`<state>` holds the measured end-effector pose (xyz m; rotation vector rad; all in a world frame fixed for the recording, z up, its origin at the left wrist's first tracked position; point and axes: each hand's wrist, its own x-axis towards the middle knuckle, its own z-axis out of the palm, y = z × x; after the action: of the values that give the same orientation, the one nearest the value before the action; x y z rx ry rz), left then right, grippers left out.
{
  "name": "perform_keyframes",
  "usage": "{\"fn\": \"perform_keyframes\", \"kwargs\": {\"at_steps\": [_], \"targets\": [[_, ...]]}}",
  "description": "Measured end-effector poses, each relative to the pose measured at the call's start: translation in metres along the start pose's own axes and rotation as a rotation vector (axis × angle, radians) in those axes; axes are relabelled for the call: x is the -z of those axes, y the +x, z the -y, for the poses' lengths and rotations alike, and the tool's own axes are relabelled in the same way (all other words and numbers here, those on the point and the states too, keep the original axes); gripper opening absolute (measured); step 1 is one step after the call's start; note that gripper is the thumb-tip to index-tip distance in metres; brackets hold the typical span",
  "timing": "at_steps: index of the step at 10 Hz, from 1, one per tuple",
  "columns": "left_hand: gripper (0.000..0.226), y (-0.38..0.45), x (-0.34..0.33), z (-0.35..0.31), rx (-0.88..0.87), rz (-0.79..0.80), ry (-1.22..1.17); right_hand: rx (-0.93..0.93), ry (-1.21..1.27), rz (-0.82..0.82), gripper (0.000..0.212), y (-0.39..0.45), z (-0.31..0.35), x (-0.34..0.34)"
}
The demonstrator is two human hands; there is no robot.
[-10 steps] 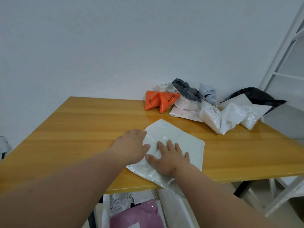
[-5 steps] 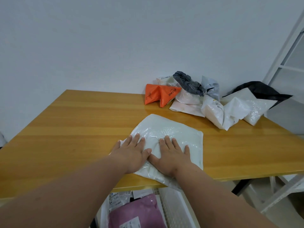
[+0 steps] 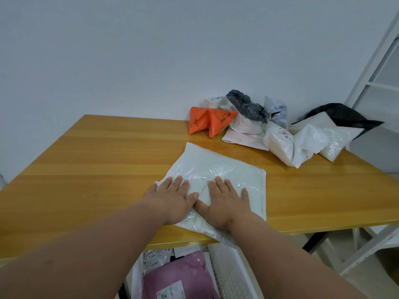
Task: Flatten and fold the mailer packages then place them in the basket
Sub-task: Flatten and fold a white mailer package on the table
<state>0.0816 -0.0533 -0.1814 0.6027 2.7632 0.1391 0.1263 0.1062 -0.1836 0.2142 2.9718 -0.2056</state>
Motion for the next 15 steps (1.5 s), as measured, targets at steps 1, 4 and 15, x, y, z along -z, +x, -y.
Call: {"fn": "perform_keyframes", "kwargs": {"at_steps": [1,4,15], "targets": [[0.068,-0.003,0.006,-0.002,0.011,-0.003,0.037,0.008,0.042,0.027,0.090,0.001,-0.002,0.005],[0.049,0.004,0.014,-0.009,-0.011,-0.319,0.273,-0.098,0.105,-0.133,0.069,0.008,-0.012,0.020],[0.062,0.024,-0.010,-0.014,-0.030,-0.165,0.018,-0.029,-0.029,-0.082,0.070,0.024,-0.016,-0.003]]}}
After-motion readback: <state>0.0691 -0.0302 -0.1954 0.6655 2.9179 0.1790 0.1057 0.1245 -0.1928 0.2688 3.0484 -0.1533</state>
